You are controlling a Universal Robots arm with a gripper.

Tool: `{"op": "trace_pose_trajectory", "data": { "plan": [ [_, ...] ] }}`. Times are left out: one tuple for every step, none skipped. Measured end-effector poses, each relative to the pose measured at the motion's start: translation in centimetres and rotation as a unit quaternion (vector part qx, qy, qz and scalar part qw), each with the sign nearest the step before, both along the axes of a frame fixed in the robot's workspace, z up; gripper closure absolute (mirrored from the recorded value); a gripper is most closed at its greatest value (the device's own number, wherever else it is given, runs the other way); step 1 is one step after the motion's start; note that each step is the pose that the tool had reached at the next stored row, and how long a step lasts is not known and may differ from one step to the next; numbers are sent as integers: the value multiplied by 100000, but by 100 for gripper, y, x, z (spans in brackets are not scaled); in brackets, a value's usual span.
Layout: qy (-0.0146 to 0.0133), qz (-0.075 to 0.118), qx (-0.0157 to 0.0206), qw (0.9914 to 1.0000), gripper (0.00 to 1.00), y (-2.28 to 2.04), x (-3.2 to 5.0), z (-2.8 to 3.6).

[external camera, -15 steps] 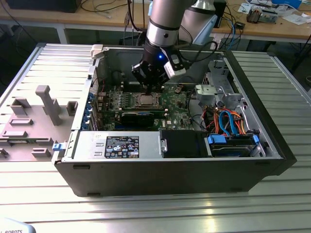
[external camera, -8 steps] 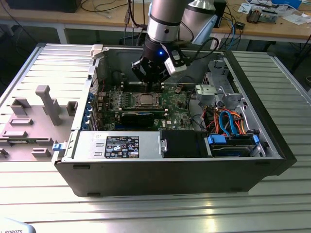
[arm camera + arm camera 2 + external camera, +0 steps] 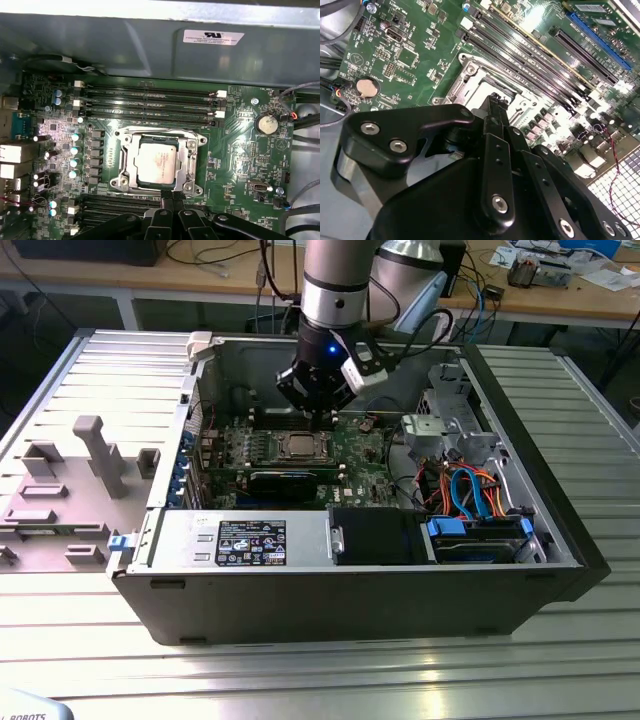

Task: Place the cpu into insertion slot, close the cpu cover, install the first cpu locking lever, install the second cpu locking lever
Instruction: 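Install the second cpu locking lever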

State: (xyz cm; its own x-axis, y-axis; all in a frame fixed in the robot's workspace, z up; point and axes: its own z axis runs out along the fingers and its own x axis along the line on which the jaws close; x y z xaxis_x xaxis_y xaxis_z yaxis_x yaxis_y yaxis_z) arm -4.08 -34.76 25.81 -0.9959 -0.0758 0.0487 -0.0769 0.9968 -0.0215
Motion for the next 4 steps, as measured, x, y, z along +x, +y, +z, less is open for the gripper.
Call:
{"op": "trace_pose_trajectory", "data": {
  "plan": [
    [16, -4, -8, 100000, 89, 0, 0, 1],
    [31, -3, -9, 100000, 89, 0, 0, 1],
    [35, -3, -8, 100000, 89, 0, 0, 1],
    [39, -5, -8, 100000, 89, 0, -1, 1]
  ]
}}
